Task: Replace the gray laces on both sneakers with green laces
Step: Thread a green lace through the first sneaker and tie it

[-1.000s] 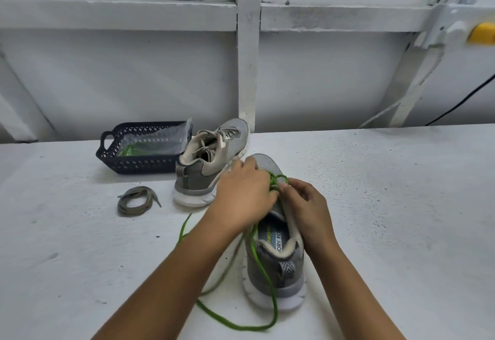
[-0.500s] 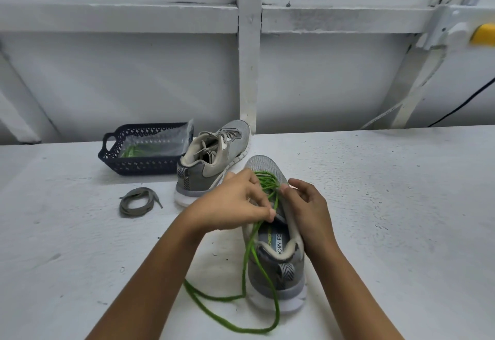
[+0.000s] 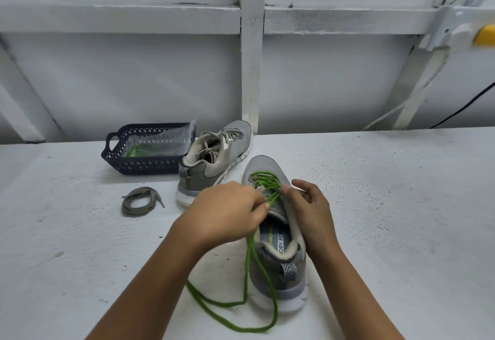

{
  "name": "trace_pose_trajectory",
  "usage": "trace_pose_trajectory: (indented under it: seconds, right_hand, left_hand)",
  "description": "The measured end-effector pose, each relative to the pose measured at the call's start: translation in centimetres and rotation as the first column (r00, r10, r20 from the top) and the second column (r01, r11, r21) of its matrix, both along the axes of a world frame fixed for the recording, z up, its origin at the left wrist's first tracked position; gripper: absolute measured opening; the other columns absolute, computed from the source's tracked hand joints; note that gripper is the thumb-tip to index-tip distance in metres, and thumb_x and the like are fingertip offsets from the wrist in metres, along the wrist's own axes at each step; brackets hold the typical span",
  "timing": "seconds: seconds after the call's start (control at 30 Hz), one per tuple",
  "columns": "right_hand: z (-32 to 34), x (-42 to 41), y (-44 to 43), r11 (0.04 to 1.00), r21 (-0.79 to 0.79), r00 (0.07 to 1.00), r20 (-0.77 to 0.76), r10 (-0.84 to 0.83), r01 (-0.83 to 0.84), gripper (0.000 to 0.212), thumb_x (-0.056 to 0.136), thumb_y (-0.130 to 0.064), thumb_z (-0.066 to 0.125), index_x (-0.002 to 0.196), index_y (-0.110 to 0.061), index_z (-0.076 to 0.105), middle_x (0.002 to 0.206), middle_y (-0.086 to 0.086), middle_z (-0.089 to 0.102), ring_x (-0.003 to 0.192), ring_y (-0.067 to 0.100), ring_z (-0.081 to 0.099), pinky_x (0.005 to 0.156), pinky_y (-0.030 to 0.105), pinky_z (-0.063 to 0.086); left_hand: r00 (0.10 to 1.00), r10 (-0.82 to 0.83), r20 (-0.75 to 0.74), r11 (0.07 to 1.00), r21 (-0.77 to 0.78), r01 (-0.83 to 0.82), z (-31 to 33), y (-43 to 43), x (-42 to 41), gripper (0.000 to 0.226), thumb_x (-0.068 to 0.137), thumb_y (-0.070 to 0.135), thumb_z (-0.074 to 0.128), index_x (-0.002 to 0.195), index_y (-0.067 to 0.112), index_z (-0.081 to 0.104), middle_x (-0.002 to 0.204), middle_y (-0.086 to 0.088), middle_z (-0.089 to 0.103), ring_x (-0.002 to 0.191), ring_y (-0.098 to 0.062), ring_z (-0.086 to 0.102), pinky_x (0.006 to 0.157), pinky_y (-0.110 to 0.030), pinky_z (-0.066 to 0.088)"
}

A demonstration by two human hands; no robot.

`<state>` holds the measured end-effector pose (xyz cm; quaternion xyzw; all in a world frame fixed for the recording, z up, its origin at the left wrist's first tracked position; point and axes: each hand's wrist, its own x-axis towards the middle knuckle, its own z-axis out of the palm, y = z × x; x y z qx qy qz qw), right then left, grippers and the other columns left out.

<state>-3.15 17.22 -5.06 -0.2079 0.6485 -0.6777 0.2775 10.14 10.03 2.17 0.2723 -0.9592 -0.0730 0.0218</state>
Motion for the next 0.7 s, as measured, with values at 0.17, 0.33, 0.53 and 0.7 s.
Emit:
trace_pose_trajectory:
  seconds: [0.17,0.33,0.53,0.7]
  right_hand:
    - [0.0,0.1,-0.1,1.0,0.031,1.0,-0.014,0.0,0.0,0.027,0.087,-0.023,0.065,0.112,-0.017,0.058,0.09,0.0,0.065,0.082,0.009,0.063,0.07,0.02,0.048]
    - [0.7,0.0,-0.1,0.998,0.048,0.998,-0.05,0.05,-0.047,0.029,0.087,-0.02,0.066,0.113,-0.018,0.055,0.087,0.001,0.065,0.08,0.012,0.063,0.071,0.023,0.049]
    - [4.4,0.3,0.6,0.998,-0.007,0.898,-0.437,0.047,-0.055,0.03,0.089,-0.047,0.052,0.085,-0.02,0.066,0.068,-0.013,0.063,0.068,-0.003,0.056,0.06,0.009,0.04]
    - [7.7,2.0,0.3,0.772,0.327,0.587,-0.508,0.63,-0.545,0.034,0.085,-0.052,0.055,0.097,-0.025,0.072,0.083,-0.004,0.071,0.077,0.007,0.064,0.075,0.026,0.051]
  left_hand:
    - [0.994,-0.016,-0.11,0.989,0.142,0.032,0.8,-1.2,0.2,0.039,0.094,0.036,0.05,0.068,0.01,0.062,0.051,-0.001,0.044,0.045,-0.011,0.036,0.048,-0.027,0.028]
    - [0.898,0.222,-0.38,0.779,0.624,0.071,1.4,-2.4,0.1,0.015,0.086,0.023,0.066,0.074,0.015,0.069,0.058,0.001,0.062,0.055,-0.008,0.053,0.057,-0.026,0.046]
    - [0.727,0.499,-0.472,0.216,0.88,0.423,4.4,-3.4,0.3,0.03,0.073,0.012,0.06,0.101,0.002,0.065,0.084,-0.007,0.073,0.069,-0.011,0.068,0.065,-0.021,0.057]
    - [0.706,0.505,-0.496,0.053,0.834,0.549,6.2,-3.7,-0.2,0.043,0.082,0.013,0.061,0.121,-0.005,0.054,0.117,-0.017,0.065,0.097,-0.019,0.068,0.079,-0.029,0.058]
